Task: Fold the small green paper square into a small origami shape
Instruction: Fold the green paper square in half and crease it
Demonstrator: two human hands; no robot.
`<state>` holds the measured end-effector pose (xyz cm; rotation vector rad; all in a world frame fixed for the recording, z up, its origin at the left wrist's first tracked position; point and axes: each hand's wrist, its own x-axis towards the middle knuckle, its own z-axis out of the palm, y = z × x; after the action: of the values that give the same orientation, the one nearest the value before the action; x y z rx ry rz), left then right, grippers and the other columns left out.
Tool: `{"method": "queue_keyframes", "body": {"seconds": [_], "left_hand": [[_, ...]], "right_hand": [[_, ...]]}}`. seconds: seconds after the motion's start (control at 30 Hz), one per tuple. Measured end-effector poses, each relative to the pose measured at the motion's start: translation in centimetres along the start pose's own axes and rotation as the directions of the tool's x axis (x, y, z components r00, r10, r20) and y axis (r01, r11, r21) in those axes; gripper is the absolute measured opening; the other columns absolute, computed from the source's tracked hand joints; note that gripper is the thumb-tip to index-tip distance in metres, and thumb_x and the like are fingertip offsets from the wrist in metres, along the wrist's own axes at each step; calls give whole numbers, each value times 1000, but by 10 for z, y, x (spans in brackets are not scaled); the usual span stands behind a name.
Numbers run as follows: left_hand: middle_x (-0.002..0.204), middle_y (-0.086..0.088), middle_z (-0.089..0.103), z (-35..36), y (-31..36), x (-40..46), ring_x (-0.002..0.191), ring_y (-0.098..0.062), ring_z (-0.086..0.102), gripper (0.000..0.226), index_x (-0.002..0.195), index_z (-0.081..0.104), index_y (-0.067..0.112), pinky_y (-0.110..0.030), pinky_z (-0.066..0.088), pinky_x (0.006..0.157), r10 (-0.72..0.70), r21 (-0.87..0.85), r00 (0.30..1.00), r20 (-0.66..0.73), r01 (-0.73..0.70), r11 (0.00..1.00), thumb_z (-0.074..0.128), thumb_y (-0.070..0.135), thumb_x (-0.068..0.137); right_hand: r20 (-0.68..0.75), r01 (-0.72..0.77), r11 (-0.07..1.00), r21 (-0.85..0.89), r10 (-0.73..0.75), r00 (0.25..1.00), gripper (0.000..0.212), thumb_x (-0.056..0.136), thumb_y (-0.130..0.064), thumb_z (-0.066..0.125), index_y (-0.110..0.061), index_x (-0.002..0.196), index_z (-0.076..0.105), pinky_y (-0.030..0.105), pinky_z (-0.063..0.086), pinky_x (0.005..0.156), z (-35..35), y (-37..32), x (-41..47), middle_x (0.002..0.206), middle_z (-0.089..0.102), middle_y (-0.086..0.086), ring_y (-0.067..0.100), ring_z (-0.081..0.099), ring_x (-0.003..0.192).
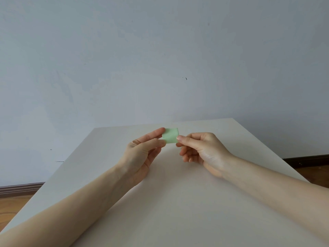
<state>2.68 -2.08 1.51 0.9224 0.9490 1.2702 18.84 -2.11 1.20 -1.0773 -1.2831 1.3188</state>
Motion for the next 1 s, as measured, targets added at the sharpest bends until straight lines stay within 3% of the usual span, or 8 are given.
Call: {"method": "queue_keyframes", "body": {"seconds": [0.27,0.4,0.5,0.6,0.83,1.0], "left_hand": [[73,6,71,-1,1,0,61,-4,60,25,95,72,9,-10,52,63,-39,-61,999,-24,38,997,59,-6,81],[67,5,70,-2,4,1,55,-3,60,22,92,74,7,-10,51,60,-100,-120,995,-1,100,988,59,-5,82],[65,3,69,-1,6,0,54,-4,59,18,88,74,3,-11,50,56,-149,-159,989,23,150,976,58,-5,82],[63,0,68,0,6,0,54,-5,59,17,87,73,0,-11,50,55,-172,-174,984,40,176,969,58,-5,82],[77,-8,66,-1,6,1,53,-6,61,16,88,73,-4,-12,53,57,-225,-210,972,71,235,949,58,-3,81],[77,-11,70,-2,7,1,54,-8,64,17,96,68,-1,-15,56,63,-250,-221,965,81,262,940,60,-2,81]], "right_hand": [[19,-13,994,108,11,1000,26,94,-15,52,1,78,65,21,52,52,-3,1,2,63,67,12,21,66,54],[-80,174,984,-35,-176,981,8,87,-2,59,-4,91,65,22,52,58,-5,4,4,79,67,14,20,67,62],[-85,316,930,-187,-336,938,31,81,4,64,-19,103,63,21,52,61,-4,3,3,99,63,7,19,66,74],[-28,391,879,-273,-414,910,32,82,2,63,-26,97,66,20,51,62,-1,2,1,107,62,-2,12,62,79],[-35,435,867,-242,-456,889,18,83,1,63,-15,80,71,22,52,63,-2,3,3,99,68,-6,11,63,82],[-52,439,865,-245,-463,885,22,84,1,61,-16,77,70,21,48,58,-1,4,4,86,70,7,15,62,76]]}}
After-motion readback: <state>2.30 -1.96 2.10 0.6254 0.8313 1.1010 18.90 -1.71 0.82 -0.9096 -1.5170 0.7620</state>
